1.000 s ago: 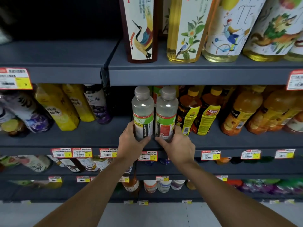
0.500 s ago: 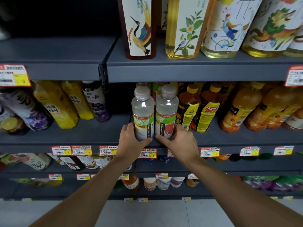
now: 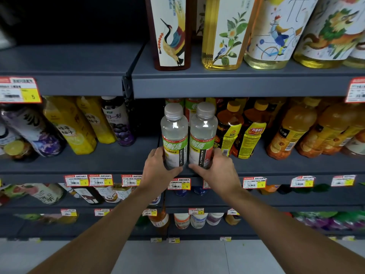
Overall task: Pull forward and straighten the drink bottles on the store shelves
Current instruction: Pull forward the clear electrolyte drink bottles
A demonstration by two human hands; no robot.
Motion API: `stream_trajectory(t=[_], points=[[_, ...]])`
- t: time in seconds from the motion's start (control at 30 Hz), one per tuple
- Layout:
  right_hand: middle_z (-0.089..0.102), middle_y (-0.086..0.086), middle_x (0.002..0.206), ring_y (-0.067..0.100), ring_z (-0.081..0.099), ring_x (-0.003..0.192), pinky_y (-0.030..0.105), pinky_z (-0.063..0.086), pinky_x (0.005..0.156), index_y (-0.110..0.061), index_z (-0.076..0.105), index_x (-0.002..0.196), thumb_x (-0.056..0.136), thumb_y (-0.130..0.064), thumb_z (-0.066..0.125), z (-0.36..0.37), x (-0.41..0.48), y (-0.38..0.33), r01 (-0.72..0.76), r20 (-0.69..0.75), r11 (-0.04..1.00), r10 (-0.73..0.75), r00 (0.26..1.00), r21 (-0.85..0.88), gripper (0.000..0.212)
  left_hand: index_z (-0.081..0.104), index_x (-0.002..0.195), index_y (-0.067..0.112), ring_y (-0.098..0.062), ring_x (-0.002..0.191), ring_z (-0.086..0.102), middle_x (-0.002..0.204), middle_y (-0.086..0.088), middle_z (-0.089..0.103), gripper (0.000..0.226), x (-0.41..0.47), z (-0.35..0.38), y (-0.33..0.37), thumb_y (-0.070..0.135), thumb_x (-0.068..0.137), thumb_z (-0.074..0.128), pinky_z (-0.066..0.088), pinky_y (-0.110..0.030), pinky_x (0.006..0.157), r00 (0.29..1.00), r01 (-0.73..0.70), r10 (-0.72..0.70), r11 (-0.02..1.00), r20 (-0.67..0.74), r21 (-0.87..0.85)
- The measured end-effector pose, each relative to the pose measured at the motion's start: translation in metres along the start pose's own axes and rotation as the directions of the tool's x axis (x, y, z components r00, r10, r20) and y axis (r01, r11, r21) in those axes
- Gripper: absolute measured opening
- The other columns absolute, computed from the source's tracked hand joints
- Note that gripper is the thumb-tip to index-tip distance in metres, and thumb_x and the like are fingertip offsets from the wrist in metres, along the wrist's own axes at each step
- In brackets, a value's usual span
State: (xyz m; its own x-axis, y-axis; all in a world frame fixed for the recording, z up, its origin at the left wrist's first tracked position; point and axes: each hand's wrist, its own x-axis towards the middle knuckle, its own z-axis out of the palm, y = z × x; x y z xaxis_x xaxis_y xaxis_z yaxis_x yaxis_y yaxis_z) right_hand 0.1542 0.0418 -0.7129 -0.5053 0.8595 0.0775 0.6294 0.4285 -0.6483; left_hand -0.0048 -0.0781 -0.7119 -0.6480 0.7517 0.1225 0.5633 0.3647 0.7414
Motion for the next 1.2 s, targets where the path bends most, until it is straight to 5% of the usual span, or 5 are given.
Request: stream_trajectory(t=[0.33,0.57,0.87,1.03,1.2], points=[[0.065,-0.01,0.12,0.013,0.061,0.111,0.036,0.053,0.094,-0.032,0.053,0.128,0.08,-0.052,0.072,-0.005,-0.004,0.008,0.177,0.025,0.984,-0.177,0.984,0.019,0.055,0.052,0.119,0.023,-0.014,0.104,0.054,0.109,0.008,0.053,0.062,-0.002,0.0,-0.002,0.039,0.07,0.087,0.051,-0.035,0.089,0.999,0.036,-0.036,0.999,-0.02,-0.023],[0.055,-0.003,0.114,0.017,0.055,0.106,0.033,0.049,0.088,-0.021,0.057,0.128,0.075,-0.056,0.078,0.006,-0.004,0.002,0.104,-0.093,0.994,-0.105,0.99,-0.009,0.067,0.049,0.128,0.027,-0.003,0.106,0.051,0.115,0.014,0.053,0.064,-0.007,-0.002,-0.001,0.031,0.074,0.082,0.047,-0.026,0.089,0.998,-0.033,0.035,0.998,0.048,-0.05],[0.063,-0.011,0.12,0.009,0.056,0.11,0.027,0.045,0.091,-0.031,0.054,0.127,0.079,-0.042,0.079,-0.005,0.005,0.008,0.233,0.046,0.969,-0.238,0.97,0.084,0.055,0.049,0.12,0.02,-0.017,0.11,0.054,0.114,0.004,0.056,0.067,-0.005,0.003,-0.002,0.037,0.069,0.089,0.052,-0.041,0.094,0.998,0.051,-0.052,0.998,-0.045,-0.027],[0.062,-0.011,0.126,0.011,0.057,0.114,0.035,0.051,0.095,-0.034,0.05,0.13,0.076,-0.054,0.077,-0.008,0.008,0.011,0.241,0.091,0.97,-0.239,0.967,-0.009,0.064,0.049,0.128,0.02,-0.014,0.113,0.049,0.117,0.006,0.052,0.078,0.001,-0.001,-0.009,0.044,0.065,0.089,0.046,-0.033,0.097,1.0,-0.001,0.001,0.999,0.002,0.047],[0.063,-0.006,0.128,0.016,0.058,0.116,0.035,0.05,0.095,-0.028,0.052,0.13,0.078,-0.049,0.079,-0.003,0.009,0.015,0.229,0.09,0.971,-0.223,0.971,-0.072,0.062,0.055,0.125,0.025,-0.012,0.109,0.056,0.117,0.01,0.059,0.065,0.002,-0.003,-0.016,0.038,0.07,0.088,0.05,-0.035,0.095,0.999,-0.018,0.017,1.0,0.048,0.012]])
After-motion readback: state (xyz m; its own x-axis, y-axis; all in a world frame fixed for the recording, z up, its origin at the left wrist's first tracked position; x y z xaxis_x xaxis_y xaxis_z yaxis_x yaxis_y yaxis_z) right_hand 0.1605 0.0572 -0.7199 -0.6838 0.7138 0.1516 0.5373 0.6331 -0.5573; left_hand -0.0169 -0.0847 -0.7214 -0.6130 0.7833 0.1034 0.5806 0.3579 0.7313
